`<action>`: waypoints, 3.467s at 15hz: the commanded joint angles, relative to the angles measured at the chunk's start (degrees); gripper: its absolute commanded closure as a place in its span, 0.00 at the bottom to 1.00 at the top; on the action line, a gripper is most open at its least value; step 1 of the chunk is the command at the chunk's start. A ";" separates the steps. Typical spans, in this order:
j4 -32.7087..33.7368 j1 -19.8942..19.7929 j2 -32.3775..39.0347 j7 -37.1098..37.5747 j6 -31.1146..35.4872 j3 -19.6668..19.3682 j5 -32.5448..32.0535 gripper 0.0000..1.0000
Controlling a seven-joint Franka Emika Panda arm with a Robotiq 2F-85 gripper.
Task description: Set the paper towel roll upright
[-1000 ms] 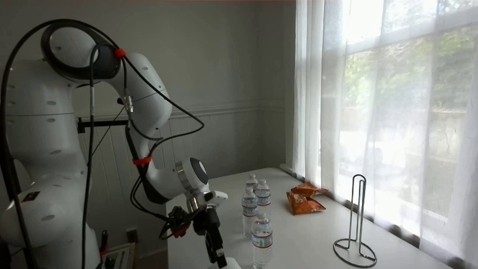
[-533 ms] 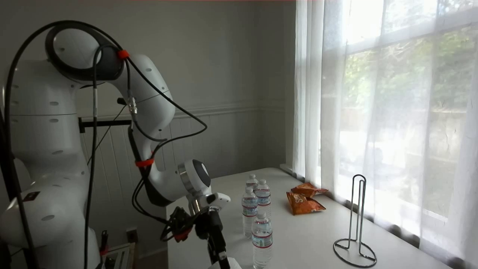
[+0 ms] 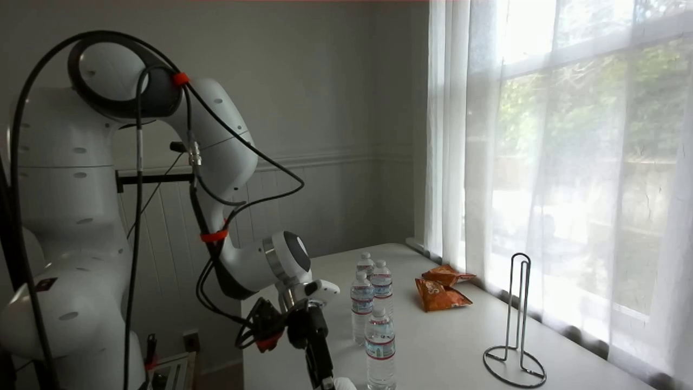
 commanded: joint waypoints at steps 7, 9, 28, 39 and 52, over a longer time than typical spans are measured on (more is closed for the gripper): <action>1.94 -2.17 -9.98 -19.03 -0.45 -3.63 13.68 0.96; 2.29 -2.47 -12.61 -23.65 -0.14 -4.57 17.32 0.94; 4.28 -4.08 -34.74 -50.52 2.35 -7.78 60.32 0.94; 2.65 -5.87 -39.33 -62.70 2.83 -10.42 77.73 0.94; 1.96 -11.39 -38.14 -70.89 2.90 -12.99 74.44 0.43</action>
